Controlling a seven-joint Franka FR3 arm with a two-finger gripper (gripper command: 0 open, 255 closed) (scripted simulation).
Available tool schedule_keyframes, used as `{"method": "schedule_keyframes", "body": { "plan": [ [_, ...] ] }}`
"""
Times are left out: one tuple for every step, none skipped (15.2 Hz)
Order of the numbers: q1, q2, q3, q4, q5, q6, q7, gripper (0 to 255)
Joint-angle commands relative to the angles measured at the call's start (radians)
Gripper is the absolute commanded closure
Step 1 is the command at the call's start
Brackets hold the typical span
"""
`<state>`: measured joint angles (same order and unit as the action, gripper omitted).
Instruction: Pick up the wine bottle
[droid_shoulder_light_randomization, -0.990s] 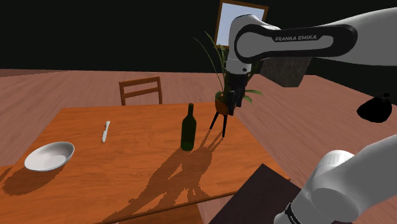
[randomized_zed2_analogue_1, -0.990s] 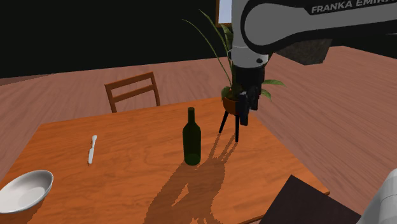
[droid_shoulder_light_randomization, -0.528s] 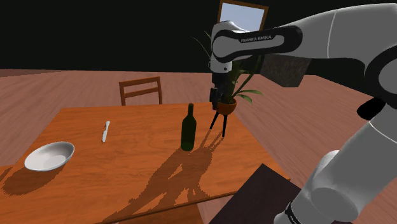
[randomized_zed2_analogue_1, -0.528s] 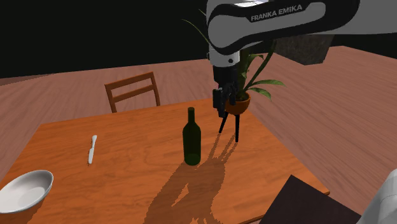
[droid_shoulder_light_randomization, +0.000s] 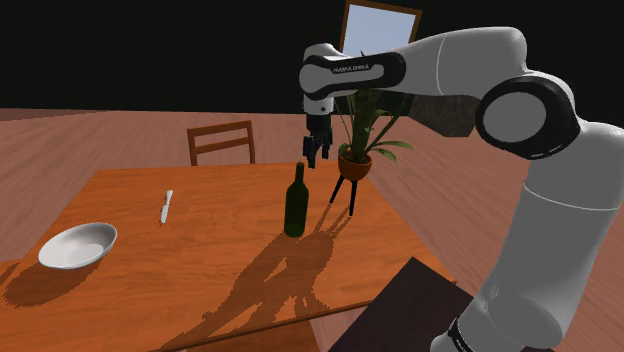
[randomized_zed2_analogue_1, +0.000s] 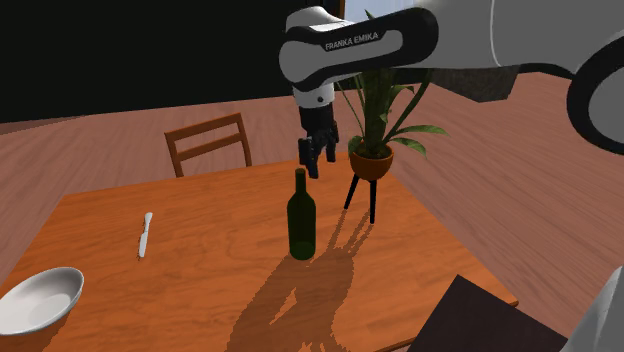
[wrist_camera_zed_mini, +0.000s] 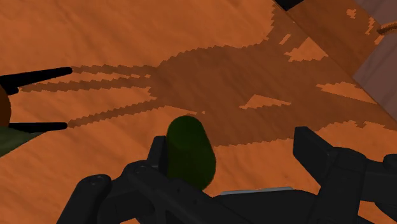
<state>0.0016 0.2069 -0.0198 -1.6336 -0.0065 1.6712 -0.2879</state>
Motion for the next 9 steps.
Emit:
{"method": "schedule_keyframes", "body": {
  "plan": [
    [-0.007,0.093,-0.003,0.105,0.005,-0.015,-0.016,0],
    [-0.008,0.140,-0.002,0.163,0.007,-0.028,-0.021,0],
    [-0.010,0.189,-0.002,0.225,0.010,-0.043,-0.025,0],
    [-0.012,0.240,-0.001,0.292,0.012,-0.060,-0.029,0],
    [-0.013,0.293,0.000,0.364,0.014,-0.081,-0.033,0],
    [-0.015,0.350,0.001,0.444,0.016,-0.106,-0.036,0],
    [-0.017,0.405,0.002,0.523,0.018,-0.132,-0.039,0],
    [-0.017,0.404,0.002,0.508,0.018,-0.117,-0.039,0],
    [-0.017,0.403,0.002,0.492,0.018,-0.103,-0.039,0]
  ]
}}
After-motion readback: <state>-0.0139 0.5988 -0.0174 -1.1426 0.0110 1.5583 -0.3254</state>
